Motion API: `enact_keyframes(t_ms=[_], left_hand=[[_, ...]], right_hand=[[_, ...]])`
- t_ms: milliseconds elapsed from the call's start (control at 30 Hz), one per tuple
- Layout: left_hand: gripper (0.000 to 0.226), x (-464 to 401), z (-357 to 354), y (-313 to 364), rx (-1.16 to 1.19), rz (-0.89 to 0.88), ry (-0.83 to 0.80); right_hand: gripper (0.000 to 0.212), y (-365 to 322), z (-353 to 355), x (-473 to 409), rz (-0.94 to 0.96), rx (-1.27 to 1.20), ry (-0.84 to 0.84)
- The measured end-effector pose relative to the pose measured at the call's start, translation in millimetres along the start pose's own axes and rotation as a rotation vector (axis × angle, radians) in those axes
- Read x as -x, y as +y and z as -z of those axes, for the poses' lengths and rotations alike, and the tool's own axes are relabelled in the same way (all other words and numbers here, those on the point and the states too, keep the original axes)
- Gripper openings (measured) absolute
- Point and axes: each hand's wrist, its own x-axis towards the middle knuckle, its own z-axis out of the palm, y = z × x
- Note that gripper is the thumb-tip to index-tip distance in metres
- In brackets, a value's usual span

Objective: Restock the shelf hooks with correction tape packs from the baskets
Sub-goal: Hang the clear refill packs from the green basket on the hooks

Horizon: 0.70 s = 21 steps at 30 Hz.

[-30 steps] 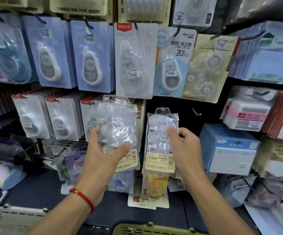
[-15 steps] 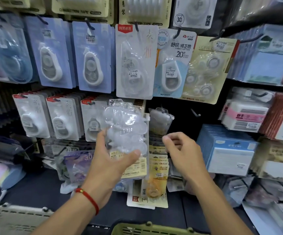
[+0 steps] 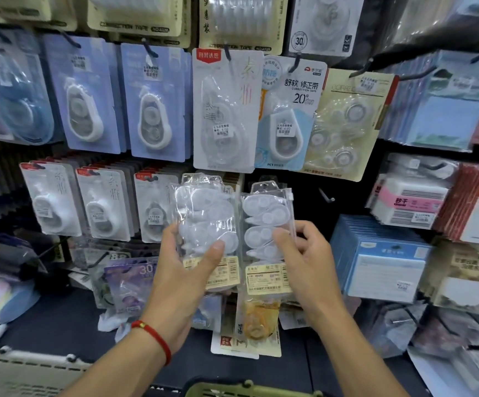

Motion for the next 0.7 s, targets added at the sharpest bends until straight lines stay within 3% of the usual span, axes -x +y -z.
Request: enact_keyframes(t_ms=[133, 367, 700], left_hand=[[0.102, -1.4, 5.9, 1.4, -0.013, -0.028, 0.018], [0.1, -2.4, 7.5, -1.0, -0.032, -0.06, 0.032], [0.068, -2.4, 8.8, 2.5, -0.041, -0.096, 0.07]], right_hand=[[0.011, 0.6, 1.4, -3.4, -0.067, -0.039, 0.087], [0.017, 2.1, 1.4, -4.7, -0.09, -0.06, 0.075], [0.023, 1.0, 2.2, -7.2, -0.156, -0.004, 0.071]])
